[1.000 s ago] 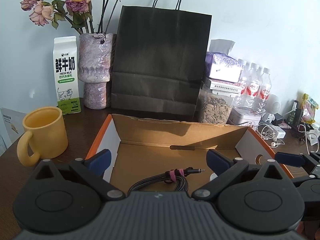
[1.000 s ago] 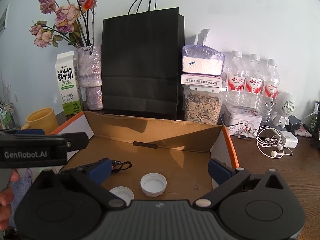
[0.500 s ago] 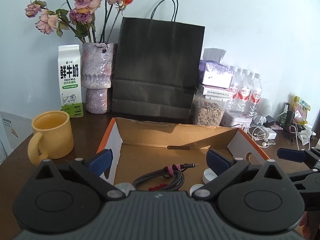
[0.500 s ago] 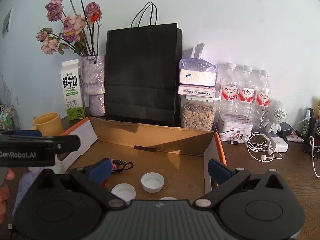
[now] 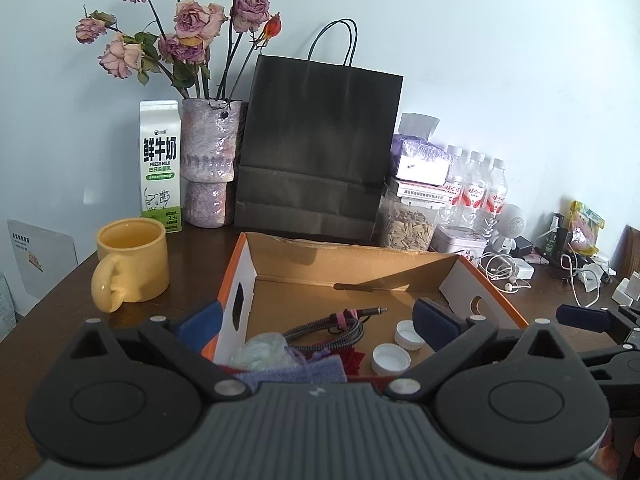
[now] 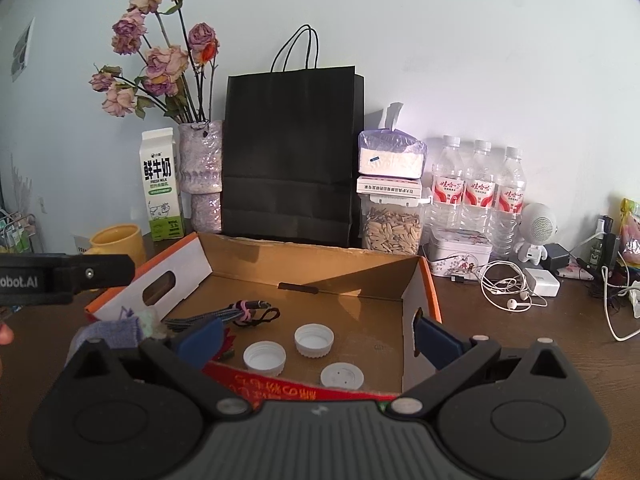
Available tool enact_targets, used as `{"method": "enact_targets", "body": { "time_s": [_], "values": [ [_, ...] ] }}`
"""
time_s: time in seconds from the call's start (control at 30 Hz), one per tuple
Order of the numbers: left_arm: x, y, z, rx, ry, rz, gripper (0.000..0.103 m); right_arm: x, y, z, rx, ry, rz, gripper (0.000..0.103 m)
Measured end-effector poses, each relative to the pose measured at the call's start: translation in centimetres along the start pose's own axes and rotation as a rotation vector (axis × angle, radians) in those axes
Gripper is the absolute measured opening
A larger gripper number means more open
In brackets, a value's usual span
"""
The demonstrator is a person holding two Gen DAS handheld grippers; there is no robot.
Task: Organize objects
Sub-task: 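Withdraw both open tools from the box back over the table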
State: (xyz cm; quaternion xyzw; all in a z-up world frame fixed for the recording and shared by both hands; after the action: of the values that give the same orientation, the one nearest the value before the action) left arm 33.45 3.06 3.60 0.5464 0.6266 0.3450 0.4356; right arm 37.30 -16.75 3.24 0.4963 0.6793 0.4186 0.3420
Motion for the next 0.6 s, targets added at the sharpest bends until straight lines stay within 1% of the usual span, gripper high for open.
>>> {"method": "enact_targets", "body": {
  "time_s": [0.37, 0.6],
  "values": [
    [0.5, -3.0, -3.9, 0.037, 0.012, 0.008, 0.103, -0.2, -2.8, -4.3, 0.003, -0.005, 0.002, 0.103],
    [0.1, -5.2, -6.6, 0.055, -0.006, 0.022, 0.103, -0.8, -5.5, -7.0, 0.014, -0.018, 0.02, 0.103]
  ]
}}
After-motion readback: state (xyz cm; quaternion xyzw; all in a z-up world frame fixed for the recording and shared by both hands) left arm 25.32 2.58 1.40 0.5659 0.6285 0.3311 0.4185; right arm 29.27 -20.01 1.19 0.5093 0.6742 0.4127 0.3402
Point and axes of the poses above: each gripper's, at about its wrist camera, not at the fingertips, and z roughly the way its jaws point, x to its left, y to its top, the point moved 5 cm from there along z, roughly the way its jaws point, and after that the axes turned 5 degrees about -y, right-handed, at the moved point
